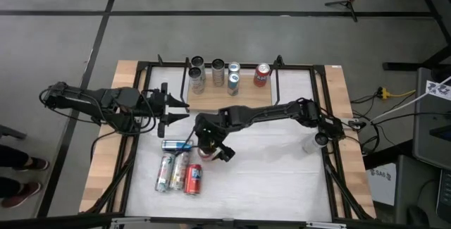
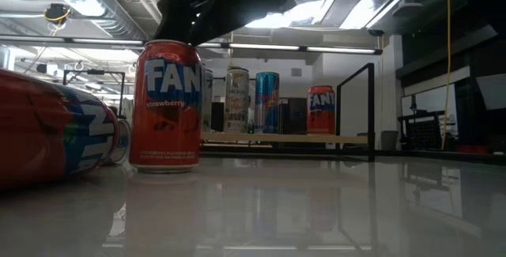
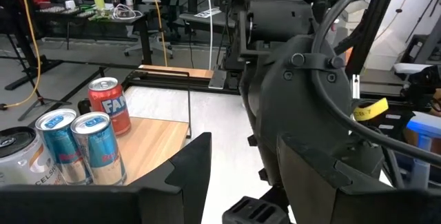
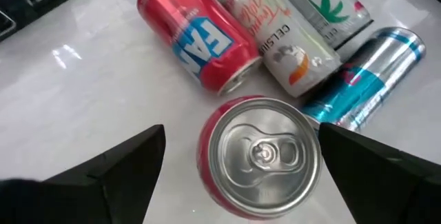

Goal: Place canned beverage on shelf
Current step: Put the right red soda can on the shelf

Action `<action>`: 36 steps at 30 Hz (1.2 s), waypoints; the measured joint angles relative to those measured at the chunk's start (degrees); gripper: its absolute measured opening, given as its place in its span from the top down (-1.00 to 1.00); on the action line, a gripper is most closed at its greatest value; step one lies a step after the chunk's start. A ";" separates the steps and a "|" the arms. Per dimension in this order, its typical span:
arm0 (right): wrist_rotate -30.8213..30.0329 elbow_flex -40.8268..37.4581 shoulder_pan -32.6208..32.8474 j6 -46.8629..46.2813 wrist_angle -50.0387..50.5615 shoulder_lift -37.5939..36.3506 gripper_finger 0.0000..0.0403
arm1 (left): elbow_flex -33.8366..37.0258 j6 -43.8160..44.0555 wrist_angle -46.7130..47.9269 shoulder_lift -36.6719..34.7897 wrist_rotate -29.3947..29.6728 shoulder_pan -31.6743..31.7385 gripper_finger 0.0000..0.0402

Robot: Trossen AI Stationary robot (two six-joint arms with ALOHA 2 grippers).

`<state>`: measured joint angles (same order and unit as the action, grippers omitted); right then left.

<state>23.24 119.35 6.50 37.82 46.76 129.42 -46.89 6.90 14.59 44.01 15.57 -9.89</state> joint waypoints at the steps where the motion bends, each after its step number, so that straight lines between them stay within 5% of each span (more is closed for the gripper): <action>1: 0.21 0.00 -0.04 0.00 -0.04 -0.02 -0.87 | 0.00 0.00 0.00 0.02 0.02 0.00 0.21; 36: 2.87 -0.11 -0.22 8.66 -1.90 4.79 -0.87 | 0.00 0.02 -0.02 0.00 0.02 -0.02 0.21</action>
<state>26.11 119.24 6.28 46.48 44.86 134.21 -46.89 6.92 14.57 44.01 15.59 -9.91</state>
